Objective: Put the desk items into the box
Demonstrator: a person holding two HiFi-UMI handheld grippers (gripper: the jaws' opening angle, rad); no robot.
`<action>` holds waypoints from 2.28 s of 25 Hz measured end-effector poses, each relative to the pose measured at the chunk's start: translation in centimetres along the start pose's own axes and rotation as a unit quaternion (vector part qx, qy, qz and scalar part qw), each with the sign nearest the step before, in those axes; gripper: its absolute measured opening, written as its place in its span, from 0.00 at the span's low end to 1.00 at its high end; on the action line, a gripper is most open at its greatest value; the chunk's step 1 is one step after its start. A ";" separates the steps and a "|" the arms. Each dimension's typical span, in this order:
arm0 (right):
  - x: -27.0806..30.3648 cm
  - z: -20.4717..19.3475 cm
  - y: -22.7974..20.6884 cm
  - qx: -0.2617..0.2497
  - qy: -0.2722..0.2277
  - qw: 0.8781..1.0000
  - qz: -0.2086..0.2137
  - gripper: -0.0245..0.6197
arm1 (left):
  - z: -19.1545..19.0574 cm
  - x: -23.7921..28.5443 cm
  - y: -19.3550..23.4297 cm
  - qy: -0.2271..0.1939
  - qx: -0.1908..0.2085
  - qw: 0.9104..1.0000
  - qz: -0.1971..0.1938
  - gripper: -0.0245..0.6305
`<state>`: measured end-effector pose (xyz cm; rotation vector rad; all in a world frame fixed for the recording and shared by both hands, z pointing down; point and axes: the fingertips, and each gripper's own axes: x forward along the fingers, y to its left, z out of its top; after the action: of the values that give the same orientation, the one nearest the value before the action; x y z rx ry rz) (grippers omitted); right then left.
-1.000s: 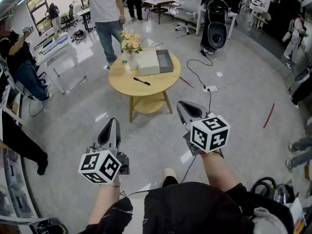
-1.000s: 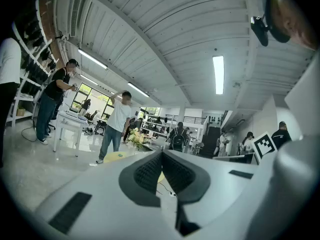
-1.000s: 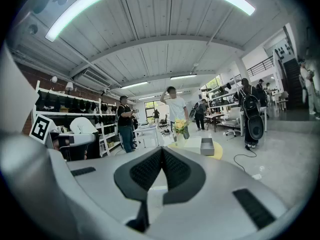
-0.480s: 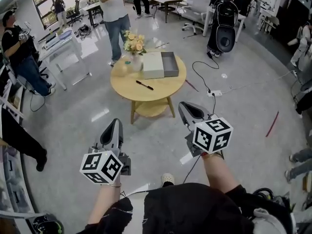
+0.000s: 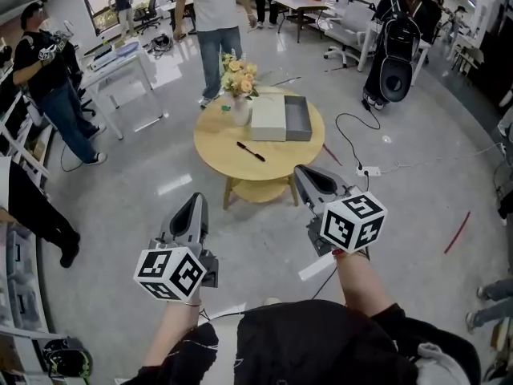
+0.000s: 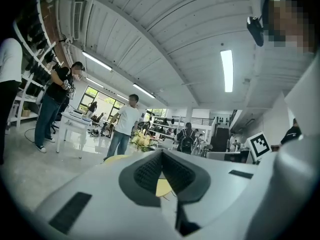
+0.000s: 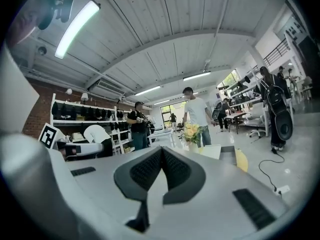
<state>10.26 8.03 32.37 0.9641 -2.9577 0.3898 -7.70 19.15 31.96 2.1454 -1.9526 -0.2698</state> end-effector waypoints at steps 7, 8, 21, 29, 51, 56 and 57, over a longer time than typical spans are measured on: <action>1.4 -2.6 -1.0 0.006 0.043 0.999 -0.005 0.05 | -1.2 -0.1 0.8 0.007 -0.008 1.000 0.021 0.05; 1.4 -2.7 -1.1 0.009 0.045 0.999 -0.004 0.05 | -1.1 0.1 0.8 0.006 -0.011 1.000 0.021 0.05; 1.9 -3.7 -1.2 0.026 0.057 0.998 -0.005 0.05 | -1.1 0.7 0.0 0.010 0.005 1.000 0.008 0.05; 3.5 -3.6 -1.9 0.008 0.066 0.997 -0.026 0.05 | -1.4 2.8 1.8 0.011 -0.011 1.000 -0.005 0.05; 13.2 -2.7 -6.3 0.020 0.078 0.996 -0.038 0.05 | 0.6 13.9 6.9 0.020 -0.017 0.999 -0.038 0.05; 16.4 -2.1 -7.5 0.024 0.078 0.996 -0.039 0.05 | 1.4 16.7 8.9 0.018 -0.020 0.999 -0.040 0.05; 17.0 -2.0 -7.6 0.024 0.078 0.996 -0.040 0.05 | 1.5 17.2 9.4 0.017 -0.022 0.999 -0.040 0.05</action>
<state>0.75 -7.31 37.50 1.0042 -2.7716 0.5123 -15.42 1.20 33.48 2.1887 -1.8289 -0.2844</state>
